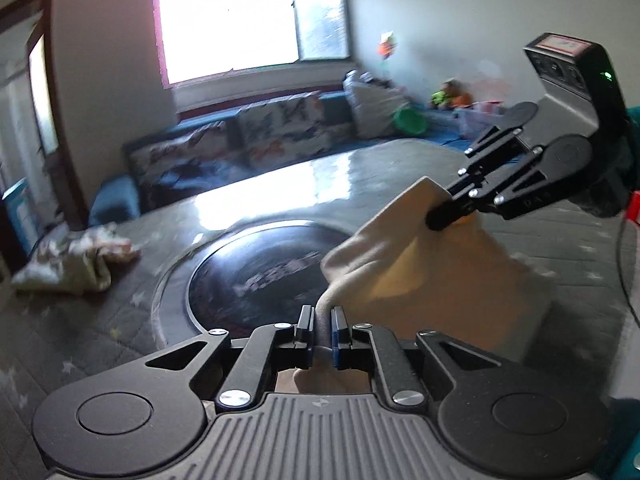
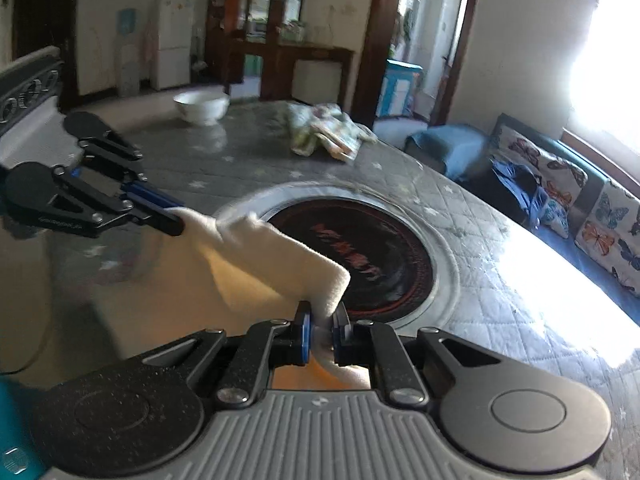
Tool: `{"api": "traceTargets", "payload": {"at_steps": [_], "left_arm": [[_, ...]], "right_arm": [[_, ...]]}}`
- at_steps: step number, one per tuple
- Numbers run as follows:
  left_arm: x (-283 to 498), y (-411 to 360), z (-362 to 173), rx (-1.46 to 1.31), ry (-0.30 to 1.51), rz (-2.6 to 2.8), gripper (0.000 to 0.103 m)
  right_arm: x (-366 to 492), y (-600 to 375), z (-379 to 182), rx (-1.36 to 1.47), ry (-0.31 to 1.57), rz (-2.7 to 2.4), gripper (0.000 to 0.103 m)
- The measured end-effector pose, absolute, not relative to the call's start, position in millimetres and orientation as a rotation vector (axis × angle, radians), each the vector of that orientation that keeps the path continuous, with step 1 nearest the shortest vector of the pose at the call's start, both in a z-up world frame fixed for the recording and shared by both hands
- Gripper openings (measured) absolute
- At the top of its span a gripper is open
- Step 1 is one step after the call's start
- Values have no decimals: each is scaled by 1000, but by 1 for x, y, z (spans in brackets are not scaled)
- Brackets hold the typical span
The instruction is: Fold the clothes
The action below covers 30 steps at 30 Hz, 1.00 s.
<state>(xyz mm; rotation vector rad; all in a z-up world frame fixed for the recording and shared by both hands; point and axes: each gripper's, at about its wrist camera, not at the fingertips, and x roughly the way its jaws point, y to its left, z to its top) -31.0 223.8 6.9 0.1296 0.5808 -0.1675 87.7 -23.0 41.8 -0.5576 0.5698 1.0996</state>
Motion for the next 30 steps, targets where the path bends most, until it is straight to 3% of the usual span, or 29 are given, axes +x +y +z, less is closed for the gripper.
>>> {"api": "traceTargets", "payload": {"at_steps": [6, 10, 20, 30], "left_arm": [[-7, 242, -27, 47, 666, -65, 9], [-12, 243, -30, 39, 665, -33, 14], [-15, 257, -13, -40, 654, 97, 16], [-12, 197, 5, -85, 650, -94, 16]], "right_arm": [[118, 12, -8, -532, 637, 1050, 12], [123, 7, -21, -485, 652, 993, 27], [102, -32, -4, -397, 633, 978, 27], [112, -37, -18, -321, 705, 905, 27]]}}
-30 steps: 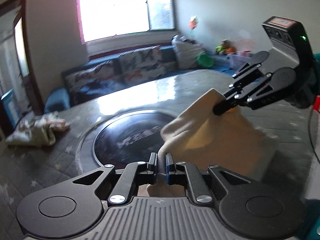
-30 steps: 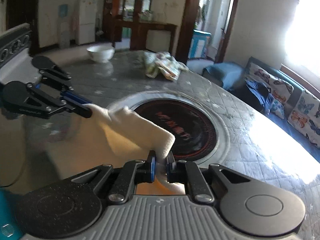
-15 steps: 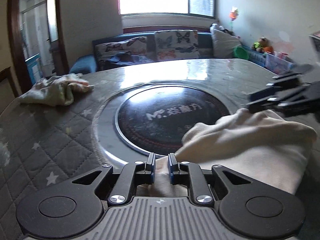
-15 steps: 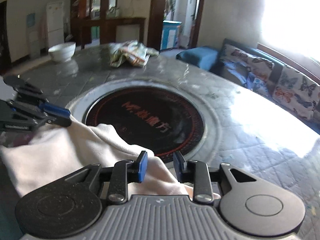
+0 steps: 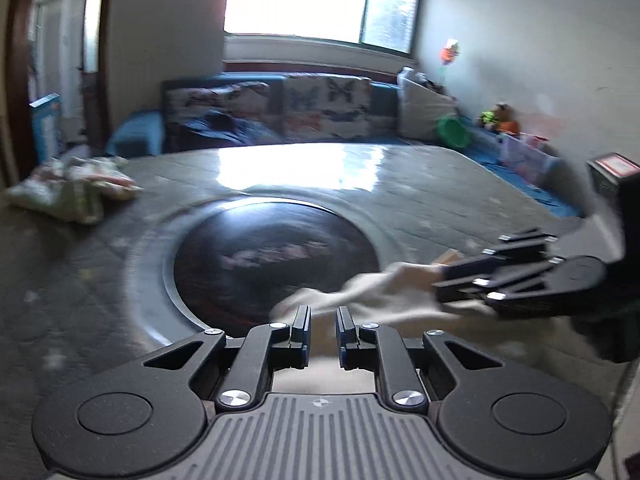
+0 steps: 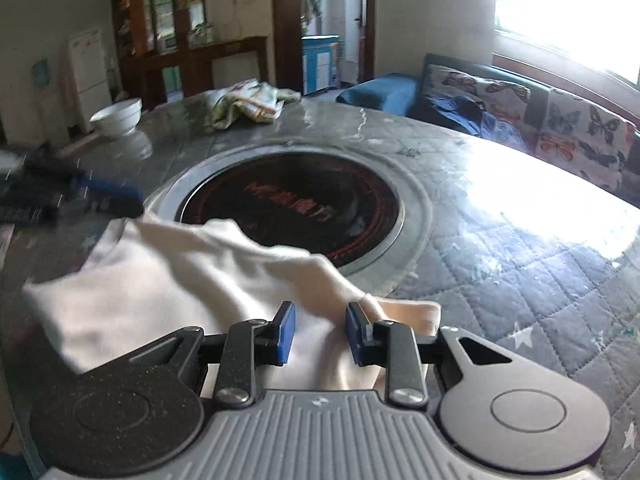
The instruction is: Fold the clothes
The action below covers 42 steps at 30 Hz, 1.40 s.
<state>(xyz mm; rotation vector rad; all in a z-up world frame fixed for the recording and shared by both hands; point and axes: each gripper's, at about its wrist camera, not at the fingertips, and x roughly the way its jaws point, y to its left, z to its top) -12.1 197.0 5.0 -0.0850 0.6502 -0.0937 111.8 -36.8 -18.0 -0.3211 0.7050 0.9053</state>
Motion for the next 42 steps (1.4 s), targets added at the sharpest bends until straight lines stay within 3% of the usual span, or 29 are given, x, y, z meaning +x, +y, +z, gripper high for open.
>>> {"api": "traceTargets", "payload": {"at_steps": [9, 23, 33, 36, 39, 42], "left_arm": [[9, 200, -24, -138, 727, -50, 16], [16, 207, -27, -185, 743, -2, 20], [13, 204, -26, -195, 731, 0, 29], [11, 207, -25, -212, 727, 8, 33], [4, 207, -21, -209, 713, 18, 46], [-10, 203, -14, -185, 688, 13, 47]], "right_arm": [[127, -42, -24, -275, 726, 837, 25], [127, 6, -28, -368, 694, 878, 27], [118, 4, -20, -347, 665, 905, 31], [113, 12, -25, -380, 671, 914, 35], [114, 17, -30, -396, 671, 898, 39], [113, 16, -27, -385, 654, 888, 46]]}}
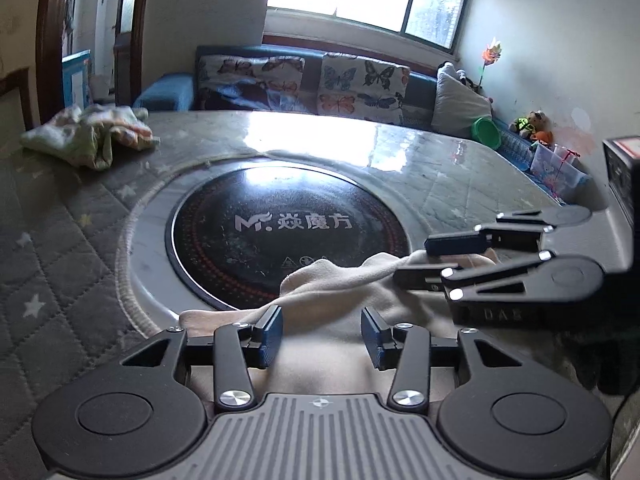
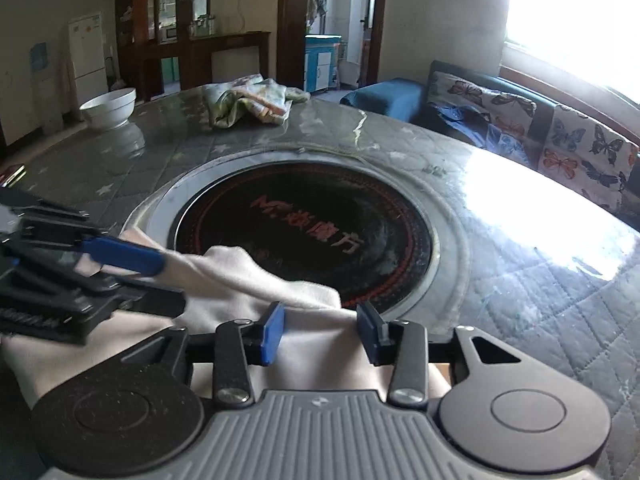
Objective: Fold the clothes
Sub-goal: 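Lay the folded hem down with both grippers and release it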
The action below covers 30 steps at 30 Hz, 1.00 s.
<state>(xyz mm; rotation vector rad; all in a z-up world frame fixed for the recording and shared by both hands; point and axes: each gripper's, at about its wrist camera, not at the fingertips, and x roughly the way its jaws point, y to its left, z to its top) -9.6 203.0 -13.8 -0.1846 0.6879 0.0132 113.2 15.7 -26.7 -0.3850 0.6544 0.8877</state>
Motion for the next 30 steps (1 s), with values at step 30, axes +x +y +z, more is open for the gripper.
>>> {"api": "traceTargets", "payload": {"at_steps": [30], "left_arm": [[-78, 226, -12, -312, 623, 164, 45]], "right_arm": [[80, -2, -15, -391, 615, 946, 65]]}}
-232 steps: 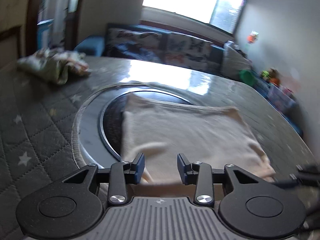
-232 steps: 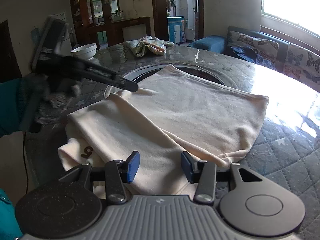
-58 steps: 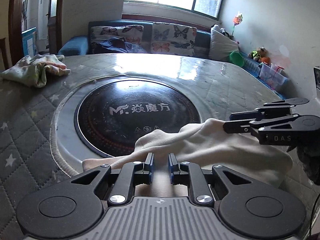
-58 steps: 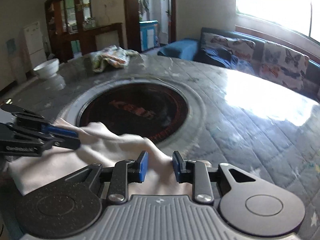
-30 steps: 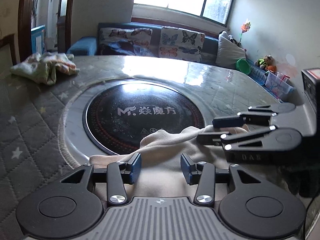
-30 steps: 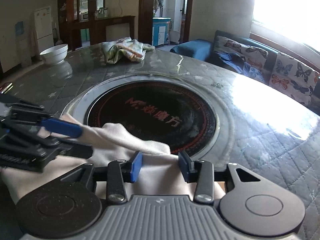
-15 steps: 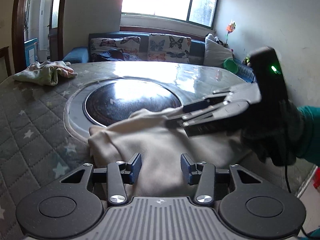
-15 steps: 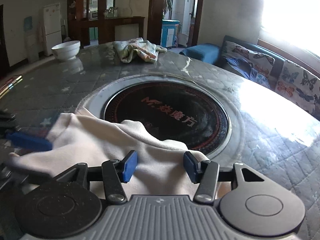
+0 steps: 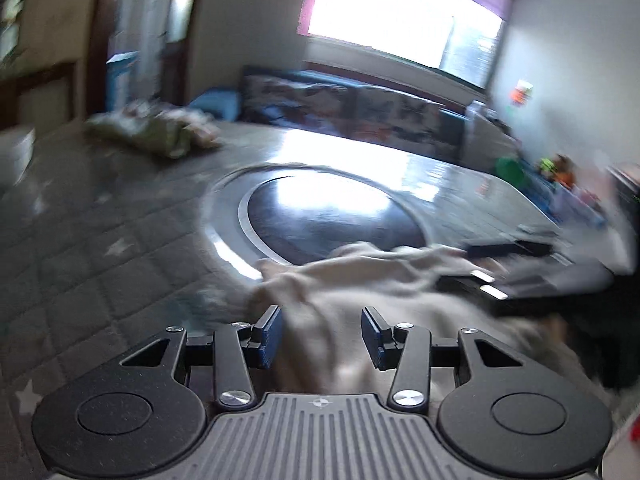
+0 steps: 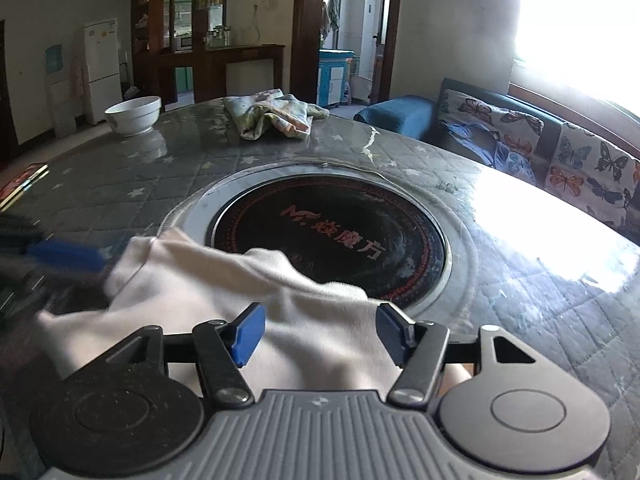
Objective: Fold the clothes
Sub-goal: 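Lay the folded hem down with both grippers and release it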
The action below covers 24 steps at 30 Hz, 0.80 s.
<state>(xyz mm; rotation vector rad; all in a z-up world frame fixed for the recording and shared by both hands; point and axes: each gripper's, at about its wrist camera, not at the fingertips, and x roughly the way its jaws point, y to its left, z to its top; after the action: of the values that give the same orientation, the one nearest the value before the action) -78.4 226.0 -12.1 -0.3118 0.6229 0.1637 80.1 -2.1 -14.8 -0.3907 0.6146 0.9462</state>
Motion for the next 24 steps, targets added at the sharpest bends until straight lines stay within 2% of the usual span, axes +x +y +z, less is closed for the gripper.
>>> {"api": "traceTargets", "payload": {"at_steps": [2, 6, 7, 9, 17, 24], "left_arm": [[-74, 234, -16, -337, 635, 193, 42], [-69, 232, -21, -297, 630, 205, 22], [-67, 230, -22, -278, 628, 210, 14], [-65, 228, -24, -243, 626, 219, 8], [-63, 232, -30, -194, 619, 233, 6], [-71, 228, -11, -201, 579, 210, 12]], "right_arm": [[73, -9, -13, -395, 610, 959, 68], [59, -20, -12, -402, 598, 984, 70], [56, -22, -12, -402, 595, 990, 72], [49, -26, -15, -411, 590, 999, 75], [40, -53, -26, -419, 575, 994, 78], [44, -73, -12, -309, 571, 970, 77]]}}
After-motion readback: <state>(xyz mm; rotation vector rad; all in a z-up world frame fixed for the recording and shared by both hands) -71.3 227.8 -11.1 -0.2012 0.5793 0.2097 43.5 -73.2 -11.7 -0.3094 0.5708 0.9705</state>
